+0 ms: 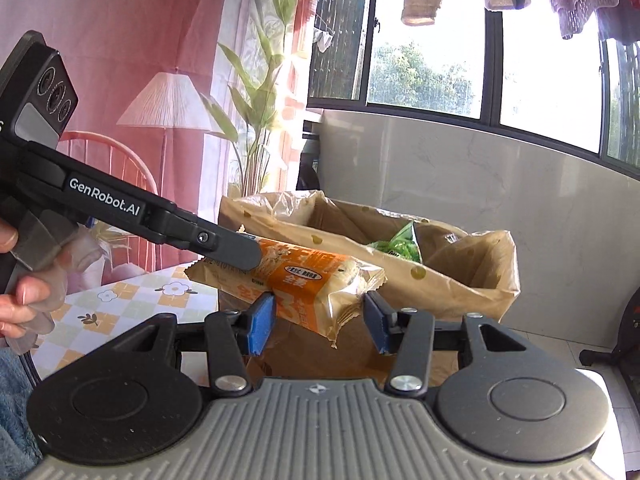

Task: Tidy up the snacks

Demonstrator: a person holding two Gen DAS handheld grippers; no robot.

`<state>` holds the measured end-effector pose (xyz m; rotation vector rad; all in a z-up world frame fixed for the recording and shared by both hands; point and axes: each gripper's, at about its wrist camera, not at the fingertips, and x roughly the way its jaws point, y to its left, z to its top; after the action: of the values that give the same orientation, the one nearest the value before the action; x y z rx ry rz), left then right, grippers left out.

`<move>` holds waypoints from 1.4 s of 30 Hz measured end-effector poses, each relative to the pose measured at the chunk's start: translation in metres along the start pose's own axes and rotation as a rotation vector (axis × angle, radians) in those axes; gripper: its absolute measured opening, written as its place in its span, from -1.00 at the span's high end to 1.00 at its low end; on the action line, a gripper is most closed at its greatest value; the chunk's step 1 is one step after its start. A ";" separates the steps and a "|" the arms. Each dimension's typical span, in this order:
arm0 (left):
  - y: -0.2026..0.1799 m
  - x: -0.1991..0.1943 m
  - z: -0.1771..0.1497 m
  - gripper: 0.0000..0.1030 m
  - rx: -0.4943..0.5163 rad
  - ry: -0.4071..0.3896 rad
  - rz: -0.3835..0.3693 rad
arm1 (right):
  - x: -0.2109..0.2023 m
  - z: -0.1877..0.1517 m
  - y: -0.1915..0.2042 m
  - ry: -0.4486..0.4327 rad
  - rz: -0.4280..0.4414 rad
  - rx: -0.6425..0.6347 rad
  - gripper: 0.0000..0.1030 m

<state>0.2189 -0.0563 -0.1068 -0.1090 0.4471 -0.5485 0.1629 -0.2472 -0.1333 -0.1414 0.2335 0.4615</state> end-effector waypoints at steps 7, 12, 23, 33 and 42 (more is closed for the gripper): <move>0.019 0.021 0.053 0.00 0.010 -0.027 0.012 | 0.038 0.049 -0.024 -0.010 0.009 0.024 0.01; 0.032 0.056 0.085 -0.01 0.035 -0.005 0.055 | 0.090 0.075 -0.051 0.044 -0.009 0.037 0.00; 0.068 0.071 0.094 -0.25 -0.050 0.022 0.179 | 0.147 0.088 -0.058 0.177 -0.101 0.026 -0.07; 0.065 0.011 0.091 -0.63 -0.062 -0.005 0.284 | 0.073 0.101 -0.064 0.049 -0.185 0.249 -0.89; 0.035 -0.049 0.090 -0.72 -0.034 -0.056 0.380 | 0.014 0.103 -0.043 0.012 -0.220 0.289 -0.98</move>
<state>0.2372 -0.0023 -0.0149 -0.0693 0.4100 -0.1640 0.2141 -0.2597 -0.0336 0.1121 0.2903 0.2048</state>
